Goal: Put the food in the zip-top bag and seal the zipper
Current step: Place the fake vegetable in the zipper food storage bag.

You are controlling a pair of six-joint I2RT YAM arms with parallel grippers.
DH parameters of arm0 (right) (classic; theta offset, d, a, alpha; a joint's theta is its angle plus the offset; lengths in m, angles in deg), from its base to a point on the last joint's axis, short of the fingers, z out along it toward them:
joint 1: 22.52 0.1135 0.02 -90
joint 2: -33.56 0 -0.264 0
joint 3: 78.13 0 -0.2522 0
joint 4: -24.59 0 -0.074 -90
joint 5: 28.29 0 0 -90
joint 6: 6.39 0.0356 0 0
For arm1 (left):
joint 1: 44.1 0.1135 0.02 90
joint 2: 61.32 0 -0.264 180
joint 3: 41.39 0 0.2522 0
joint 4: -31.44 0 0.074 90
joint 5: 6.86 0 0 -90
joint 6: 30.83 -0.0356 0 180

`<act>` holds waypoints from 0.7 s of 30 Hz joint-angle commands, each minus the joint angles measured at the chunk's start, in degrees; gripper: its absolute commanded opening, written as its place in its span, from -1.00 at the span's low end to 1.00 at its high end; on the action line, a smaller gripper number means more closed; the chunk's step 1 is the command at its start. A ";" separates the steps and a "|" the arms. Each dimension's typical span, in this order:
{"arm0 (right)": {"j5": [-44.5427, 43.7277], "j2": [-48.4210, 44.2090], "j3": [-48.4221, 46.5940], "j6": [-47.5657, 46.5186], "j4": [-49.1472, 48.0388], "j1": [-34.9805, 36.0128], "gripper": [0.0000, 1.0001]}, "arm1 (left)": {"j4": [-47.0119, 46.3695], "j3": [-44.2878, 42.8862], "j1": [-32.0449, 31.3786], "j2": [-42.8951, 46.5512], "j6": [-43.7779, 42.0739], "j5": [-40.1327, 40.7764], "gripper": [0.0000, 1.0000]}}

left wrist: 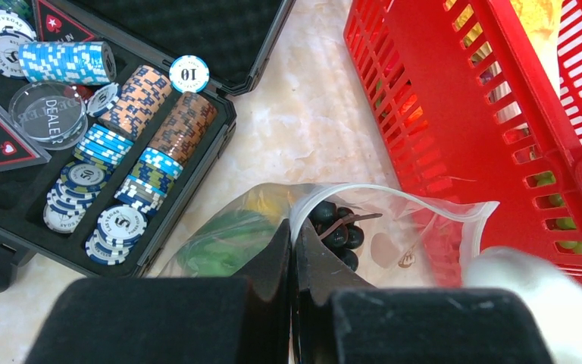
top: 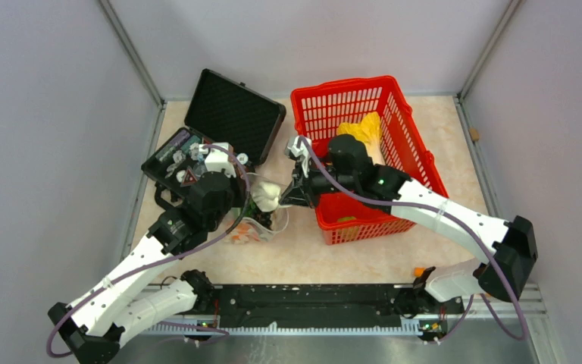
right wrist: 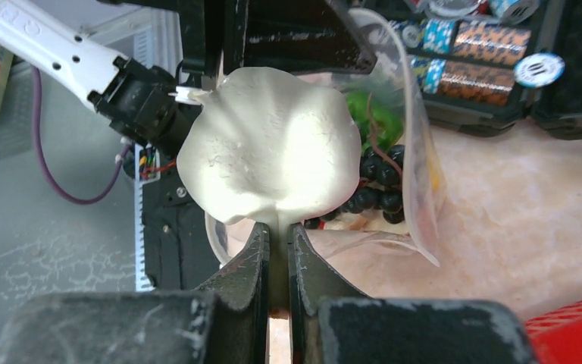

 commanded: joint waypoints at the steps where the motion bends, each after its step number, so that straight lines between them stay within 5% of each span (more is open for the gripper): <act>1: 4.24 4.45 -3.64 -2.83 2.87 0.64 -1.00 | -2.99 -1.01 0.23 -0.46 0.04 -0.45 -0.97; 9: -1.58 9.50 -5.88 -0.71 0.52 0.73 -0.99 | -2.85 -0.92 0.26 0.18 0.30 -0.19 -0.97; 16: 2.95 9.79 -7.35 0.15 -0.72 1.53 -0.93 | -2.69 -0.87 0.25 0.32 0.26 0.08 -0.96; 21: -5.40 10.76 -9.72 -1.24 4.40 3.02 -0.89 | -2.74 -0.82 0.30 0.27 0.35 0.01 -0.97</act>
